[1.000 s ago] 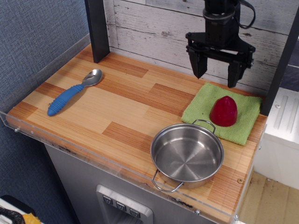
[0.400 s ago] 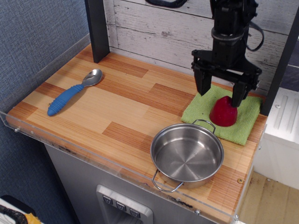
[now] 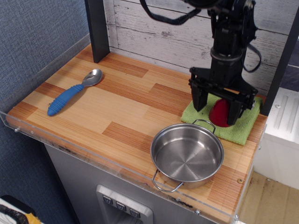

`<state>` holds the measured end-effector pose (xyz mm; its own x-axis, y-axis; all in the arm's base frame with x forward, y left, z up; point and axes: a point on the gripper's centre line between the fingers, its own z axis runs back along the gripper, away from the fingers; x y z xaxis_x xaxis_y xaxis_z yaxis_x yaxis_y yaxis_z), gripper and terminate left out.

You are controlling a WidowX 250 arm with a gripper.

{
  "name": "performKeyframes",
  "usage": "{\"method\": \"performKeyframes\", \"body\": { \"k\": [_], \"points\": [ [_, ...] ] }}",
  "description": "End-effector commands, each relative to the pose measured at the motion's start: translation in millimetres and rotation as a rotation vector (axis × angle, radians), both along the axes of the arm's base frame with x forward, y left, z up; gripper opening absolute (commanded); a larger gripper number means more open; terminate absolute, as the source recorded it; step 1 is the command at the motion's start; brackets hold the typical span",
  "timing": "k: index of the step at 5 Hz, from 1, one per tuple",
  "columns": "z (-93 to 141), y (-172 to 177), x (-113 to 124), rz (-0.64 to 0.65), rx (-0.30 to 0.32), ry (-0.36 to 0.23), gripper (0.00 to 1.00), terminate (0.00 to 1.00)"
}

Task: Place the beetroot in the pan

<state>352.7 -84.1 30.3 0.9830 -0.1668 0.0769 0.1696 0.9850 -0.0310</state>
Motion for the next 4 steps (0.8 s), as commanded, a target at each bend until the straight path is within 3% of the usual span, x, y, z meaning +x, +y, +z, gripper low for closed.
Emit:
{"method": "performKeyframes", "body": {
  "k": [1,2,4],
  "points": [
    [2,-4,-1,-0.006,-0.023,-0.023,0.0,0.0],
    [4,-3,-3,-0.007,-0.034,-0.033,0.0,0.0],
    [71,7,-18,0.012,-0.082,-0.232,0.0,0.0]
  ]
}}
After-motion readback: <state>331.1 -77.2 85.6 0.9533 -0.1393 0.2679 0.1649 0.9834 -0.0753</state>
